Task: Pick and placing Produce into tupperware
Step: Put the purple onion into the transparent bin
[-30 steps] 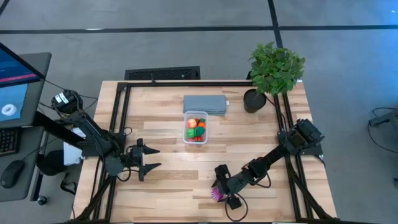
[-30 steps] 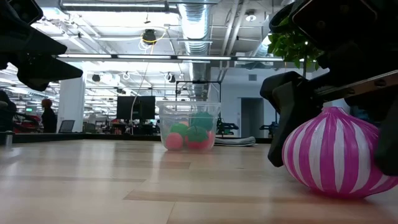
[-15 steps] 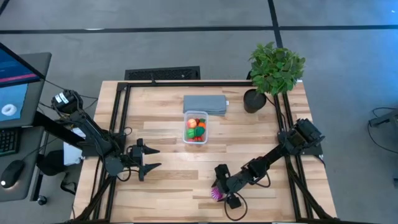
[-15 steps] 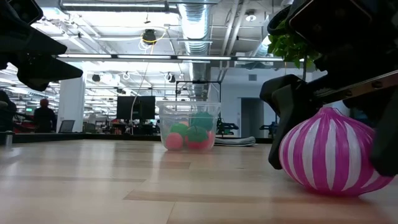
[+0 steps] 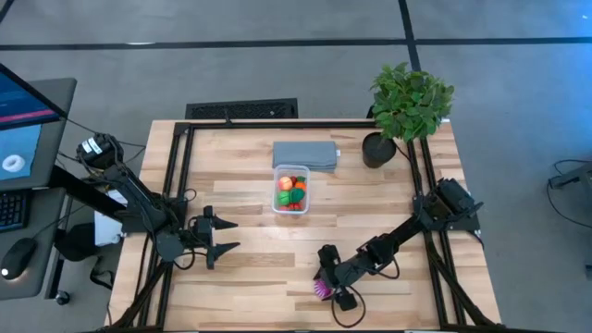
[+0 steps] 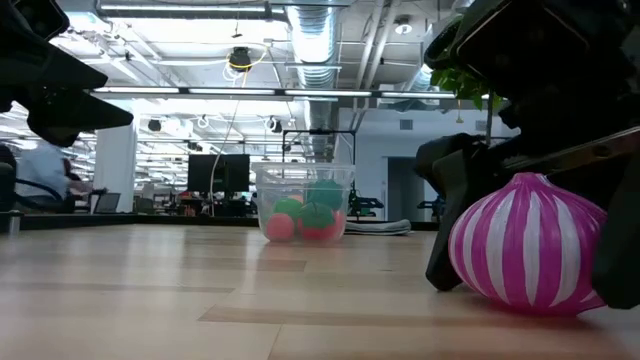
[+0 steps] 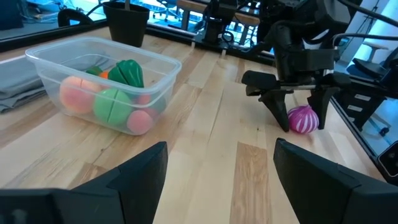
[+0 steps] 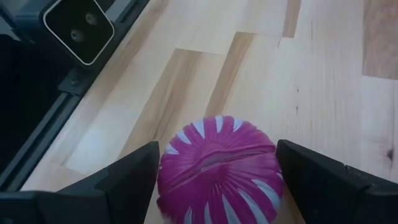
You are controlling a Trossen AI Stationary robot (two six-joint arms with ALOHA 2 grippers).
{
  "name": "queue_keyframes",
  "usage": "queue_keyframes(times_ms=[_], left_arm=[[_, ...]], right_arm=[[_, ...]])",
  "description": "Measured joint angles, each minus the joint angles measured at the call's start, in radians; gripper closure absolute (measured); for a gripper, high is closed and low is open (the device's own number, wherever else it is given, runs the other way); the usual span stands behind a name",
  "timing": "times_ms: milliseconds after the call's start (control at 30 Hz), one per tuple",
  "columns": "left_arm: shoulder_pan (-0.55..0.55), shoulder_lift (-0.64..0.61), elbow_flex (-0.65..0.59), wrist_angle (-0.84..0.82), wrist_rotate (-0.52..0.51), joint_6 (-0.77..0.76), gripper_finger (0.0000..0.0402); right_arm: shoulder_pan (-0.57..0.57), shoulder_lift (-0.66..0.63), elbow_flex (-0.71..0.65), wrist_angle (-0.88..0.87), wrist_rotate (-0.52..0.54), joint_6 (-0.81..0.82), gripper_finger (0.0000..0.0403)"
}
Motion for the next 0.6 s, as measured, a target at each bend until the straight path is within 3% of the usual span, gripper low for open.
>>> queue_keyframes(times_ms=[600], left_arm=[[0.000,0.000,0.000,-0.003,0.000,-0.004,0.0120]], right_arm=[[-0.001,0.001,0.000,-0.009,0.001,0.000,0.0108]])
